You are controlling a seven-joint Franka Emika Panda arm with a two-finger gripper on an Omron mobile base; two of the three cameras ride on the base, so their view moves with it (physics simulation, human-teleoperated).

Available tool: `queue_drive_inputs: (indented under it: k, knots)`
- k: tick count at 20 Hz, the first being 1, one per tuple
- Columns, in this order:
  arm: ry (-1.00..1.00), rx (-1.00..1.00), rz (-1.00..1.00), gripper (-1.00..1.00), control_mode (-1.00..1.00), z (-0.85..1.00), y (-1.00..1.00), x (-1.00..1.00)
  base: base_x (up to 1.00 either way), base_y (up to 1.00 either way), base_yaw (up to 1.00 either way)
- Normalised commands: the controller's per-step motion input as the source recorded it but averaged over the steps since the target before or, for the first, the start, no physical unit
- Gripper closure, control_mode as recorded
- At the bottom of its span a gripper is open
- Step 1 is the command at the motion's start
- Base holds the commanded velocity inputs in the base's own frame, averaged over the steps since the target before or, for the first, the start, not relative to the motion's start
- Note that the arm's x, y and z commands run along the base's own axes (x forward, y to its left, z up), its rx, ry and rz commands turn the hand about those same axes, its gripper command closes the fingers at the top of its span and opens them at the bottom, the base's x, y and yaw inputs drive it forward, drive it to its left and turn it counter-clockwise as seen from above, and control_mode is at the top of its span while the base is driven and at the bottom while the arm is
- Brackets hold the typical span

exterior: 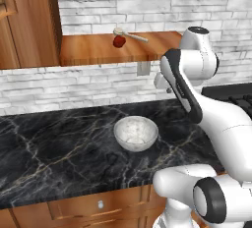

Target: Pick the bell pepper from the cabinet and place it in the bowl. Then pick the bowl and place it in the sink. Then turn on the sink facuet.

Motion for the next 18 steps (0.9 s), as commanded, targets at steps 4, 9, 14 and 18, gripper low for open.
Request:
queue_drive_inputs:
  k: [4,9,14,18]
  knots:
    - [-0.02,-0.06,0.0,-1.0,-1.0,0.02,0.27,-0.02,0.0,0.0,0.0]
    - [-0.28,-0.14,-0.02,-1.0,-1.0,0.59,0.76,-0.09,0.0,0.0,0.0]
    - [-0.18,0.0,-0.04,-1.0,-1.0,0.74,0.53,0.0,0.0,0.0,0.0]
    - [-0.11,0.02,-0.05,-1.0,-1.0,0.59,0.4,0.15,0.0,0.0,0.0]
